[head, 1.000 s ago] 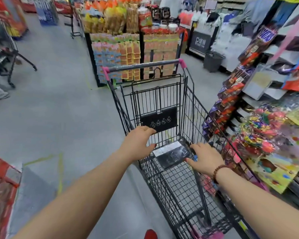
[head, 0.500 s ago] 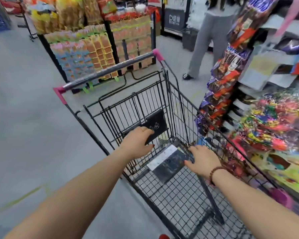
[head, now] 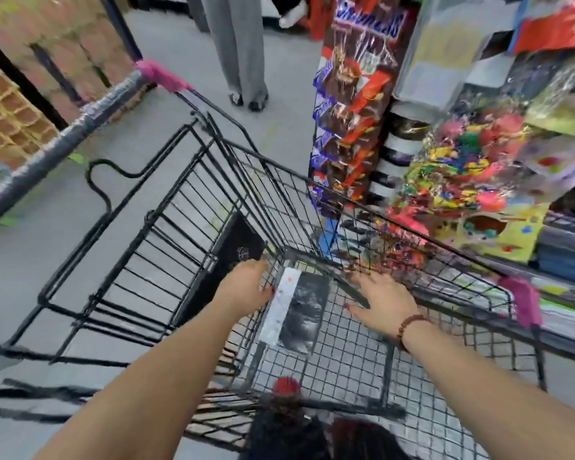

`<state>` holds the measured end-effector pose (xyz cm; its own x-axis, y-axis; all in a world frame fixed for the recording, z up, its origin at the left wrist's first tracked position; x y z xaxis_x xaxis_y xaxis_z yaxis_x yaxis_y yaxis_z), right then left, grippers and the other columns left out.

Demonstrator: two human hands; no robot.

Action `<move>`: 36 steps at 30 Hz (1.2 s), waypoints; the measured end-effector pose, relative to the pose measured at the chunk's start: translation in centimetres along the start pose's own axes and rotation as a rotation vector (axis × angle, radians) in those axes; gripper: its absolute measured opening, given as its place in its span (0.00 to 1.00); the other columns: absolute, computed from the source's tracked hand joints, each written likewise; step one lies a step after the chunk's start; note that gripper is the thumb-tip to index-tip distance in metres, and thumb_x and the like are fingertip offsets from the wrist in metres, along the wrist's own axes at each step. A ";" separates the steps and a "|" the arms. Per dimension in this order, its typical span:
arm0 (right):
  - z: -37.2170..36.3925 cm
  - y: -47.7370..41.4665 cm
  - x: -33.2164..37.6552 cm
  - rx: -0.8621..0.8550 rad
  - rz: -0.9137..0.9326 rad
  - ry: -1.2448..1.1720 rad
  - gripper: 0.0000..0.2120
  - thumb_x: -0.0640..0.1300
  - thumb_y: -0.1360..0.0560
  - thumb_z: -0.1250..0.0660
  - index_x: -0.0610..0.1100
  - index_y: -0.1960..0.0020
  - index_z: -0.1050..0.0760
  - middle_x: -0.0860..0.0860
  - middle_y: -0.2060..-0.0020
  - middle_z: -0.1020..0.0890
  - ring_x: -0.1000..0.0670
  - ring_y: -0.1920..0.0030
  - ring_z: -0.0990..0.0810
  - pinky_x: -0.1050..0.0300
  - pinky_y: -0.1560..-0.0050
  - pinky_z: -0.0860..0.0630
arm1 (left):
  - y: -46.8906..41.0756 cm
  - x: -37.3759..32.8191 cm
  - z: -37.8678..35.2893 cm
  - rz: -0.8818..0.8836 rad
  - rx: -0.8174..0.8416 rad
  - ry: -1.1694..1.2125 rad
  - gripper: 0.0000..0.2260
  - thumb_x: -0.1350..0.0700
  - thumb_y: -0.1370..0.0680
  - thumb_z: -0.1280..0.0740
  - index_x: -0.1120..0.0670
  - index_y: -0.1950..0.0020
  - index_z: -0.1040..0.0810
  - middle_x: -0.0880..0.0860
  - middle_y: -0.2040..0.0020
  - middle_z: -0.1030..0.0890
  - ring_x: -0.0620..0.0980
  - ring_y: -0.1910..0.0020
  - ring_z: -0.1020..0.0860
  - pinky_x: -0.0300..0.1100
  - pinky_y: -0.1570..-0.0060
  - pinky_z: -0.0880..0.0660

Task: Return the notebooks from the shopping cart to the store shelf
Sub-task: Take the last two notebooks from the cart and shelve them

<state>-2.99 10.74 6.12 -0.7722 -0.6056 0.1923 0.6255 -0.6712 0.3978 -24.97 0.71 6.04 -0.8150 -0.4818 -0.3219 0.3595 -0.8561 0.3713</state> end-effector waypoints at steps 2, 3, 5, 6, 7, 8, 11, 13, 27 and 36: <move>-1.4 -0.8 -0.4 0.019 -0.070 -0.003 0.29 0.61 0.26 0.41 0.46 0.31 0.36 0.45 0.38 0.27 0.44 0.38 0.29 0.50 0.39 0.30 | -1.6 1.2 -1.6 0.005 0.043 0.043 0.25 0.50 0.24 0.35 0.55 0.29 0.34 0.56 0.32 0.29 0.55 0.32 0.33 0.47 0.36 0.31; -2.2 -1.1 -0.5 0.023 -0.099 -0.001 0.28 0.61 0.26 0.41 0.46 0.32 0.34 0.44 0.37 0.28 0.43 0.38 0.29 0.50 0.39 0.30 | -2.3 1.8 -2.6 0.018 0.066 0.071 0.26 0.50 0.24 0.34 0.55 0.28 0.34 0.56 0.31 0.31 0.55 0.31 0.34 0.46 0.34 0.33; -4.2 -1.9 -0.7 0.048 -0.138 -0.023 0.27 0.60 0.26 0.42 0.46 0.33 0.34 0.44 0.37 0.27 0.43 0.38 0.29 0.51 0.40 0.29 | -3.5 2.5 -4.8 0.038 0.113 0.149 0.26 0.51 0.25 0.32 0.57 0.29 0.33 0.57 0.31 0.30 0.55 0.31 0.33 0.45 0.34 0.35; -5.4 -2.4 -0.8 0.071 -0.153 -0.044 0.27 0.60 0.25 0.42 0.45 0.31 0.35 0.45 0.38 0.27 0.43 0.38 0.29 0.51 0.40 0.28 | -4.0 2.7 -6.0 0.043 0.131 0.182 0.26 0.52 0.26 0.32 0.58 0.31 0.32 0.58 0.31 0.30 0.55 0.32 0.32 0.44 0.34 0.34; -6.6 -2.7 -0.9 0.091 -0.172 -0.067 0.28 0.60 0.24 0.42 0.45 0.30 0.36 0.45 0.38 0.27 0.43 0.38 0.29 0.51 0.40 0.28 | -4.5 3.0 -7.3 0.058 0.148 0.212 0.26 0.52 0.26 0.31 0.58 0.31 0.32 0.58 0.31 0.30 0.56 0.32 0.32 0.45 0.35 0.34; -7.8 -3.2 -1.1 0.112 -0.192 -0.086 0.29 0.60 0.24 0.43 0.45 0.28 0.38 0.45 0.38 0.28 0.43 0.37 0.29 0.52 0.40 0.28 | -5.1 3.3 -8.6 0.078 0.165 0.230 0.27 0.53 0.27 0.31 0.59 0.31 0.32 0.58 0.31 0.30 0.57 0.32 0.31 0.45 0.34 0.33; -12.1 -4.7 -1.6 0.197 -0.227 -0.089 0.32 0.62 0.24 0.44 0.45 0.26 0.43 0.44 0.31 0.33 0.42 0.32 0.34 0.47 0.33 0.33 | -6.7 4.3 -12.6 0.120 0.183 0.290 0.27 0.52 0.26 0.31 0.59 0.30 0.33 0.58 0.33 0.28 0.57 0.32 0.31 0.44 0.36 0.33; -15.0 -5.5 -1.8 0.232 -0.235 -0.121 0.32 0.62 0.24 0.44 0.46 0.26 0.43 0.46 0.29 0.35 0.44 0.29 0.36 0.48 0.30 0.35 | -7.5 5.3 -15.0 0.167 0.182 0.325 0.29 0.53 0.26 0.31 0.58 0.28 0.35 0.59 0.32 0.30 0.57 0.31 0.32 0.44 0.35 0.35; -24.8 -9.4 -1.4 0.061 -0.451 -0.781 0.26 0.54 0.27 0.32 0.44 0.34 0.31 0.49 0.41 0.24 0.48 0.42 0.24 0.60 0.45 0.28 | -8.9 7.6 -22.1 0.334 -0.040 0.509 0.29 0.57 0.30 0.28 0.57 0.30 0.32 0.55 0.39 0.29 0.53 0.37 0.33 0.32 0.44 0.40; -25.9 -6.9 -5.2 -0.223 -0.763 -1.259 0.07 0.51 0.21 0.40 0.50 0.45 0.32 0.52 0.56 0.21 0.52 0.58 0.22 0.59 0.53 0.26 | -7.8 2.8 -24.4 0.247 0.089 0.675 0.24 0.48 0.32 0.29 0.47 0.36 0.27 0.50 0.42 0.24 0.49 0.46 0.23 0.45 0.44 0.24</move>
<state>-0.38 7.45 -20.87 -0.4282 0.5928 0.6821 -0.0498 -0.7691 0.6372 -18.94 1.51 -19.01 -0.2457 -0.6943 -0.6765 0.4353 -0.7026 0.5630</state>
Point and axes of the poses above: each hand's wrist, its own y-axis away from the middle knuckle, its own z-axis out of the back of the hand, x = y × z, the point moved 8 cm from there along -y, towards the middle knuckle
